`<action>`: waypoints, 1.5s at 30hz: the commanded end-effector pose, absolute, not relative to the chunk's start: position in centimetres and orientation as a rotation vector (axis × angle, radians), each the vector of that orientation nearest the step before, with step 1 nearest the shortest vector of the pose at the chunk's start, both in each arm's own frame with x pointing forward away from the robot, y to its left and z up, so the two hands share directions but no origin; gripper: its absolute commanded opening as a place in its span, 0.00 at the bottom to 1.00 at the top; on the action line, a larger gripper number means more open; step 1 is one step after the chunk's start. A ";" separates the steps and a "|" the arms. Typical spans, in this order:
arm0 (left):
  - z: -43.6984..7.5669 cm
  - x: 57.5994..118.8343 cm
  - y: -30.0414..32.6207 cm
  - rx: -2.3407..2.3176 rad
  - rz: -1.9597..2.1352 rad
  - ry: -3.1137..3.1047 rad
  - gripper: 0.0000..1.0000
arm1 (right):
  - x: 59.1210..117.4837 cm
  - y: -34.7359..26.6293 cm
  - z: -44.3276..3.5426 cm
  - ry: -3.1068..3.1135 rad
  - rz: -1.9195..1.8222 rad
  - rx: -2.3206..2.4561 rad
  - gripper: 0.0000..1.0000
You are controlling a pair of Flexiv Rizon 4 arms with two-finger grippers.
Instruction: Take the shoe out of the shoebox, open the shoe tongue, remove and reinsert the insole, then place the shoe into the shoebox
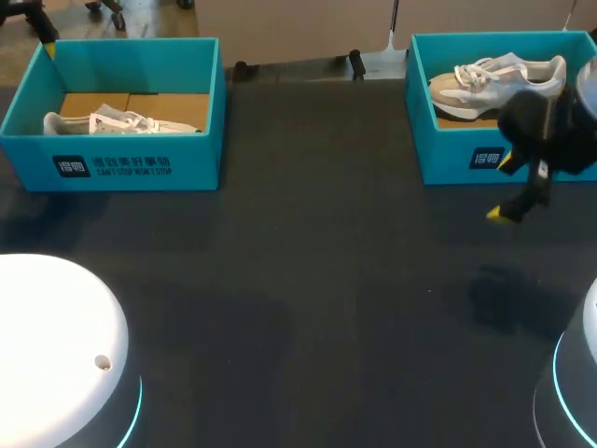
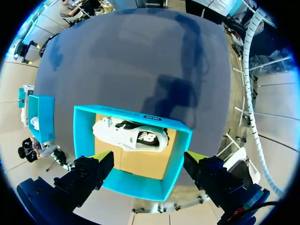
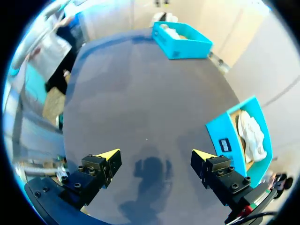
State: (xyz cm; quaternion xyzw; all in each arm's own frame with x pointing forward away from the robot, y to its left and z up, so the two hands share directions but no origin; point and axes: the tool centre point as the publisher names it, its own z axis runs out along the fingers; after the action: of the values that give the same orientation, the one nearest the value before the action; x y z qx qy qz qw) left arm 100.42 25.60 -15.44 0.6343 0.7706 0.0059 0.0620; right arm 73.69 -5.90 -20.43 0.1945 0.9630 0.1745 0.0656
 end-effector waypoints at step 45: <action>-15.4 100.3 25.6 1.919 0.022 2.330 1.00 | 92.2 -10.7 -17.5 2.069 0.476 1.877 1.00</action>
State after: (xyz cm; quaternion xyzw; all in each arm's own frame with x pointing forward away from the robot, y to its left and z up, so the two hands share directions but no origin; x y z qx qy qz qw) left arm 100.41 25.61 -15.44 0.6344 0.7705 0.0058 0.0623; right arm 89.93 -11.09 -17.13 0.6361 0.7331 0.1806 0.1587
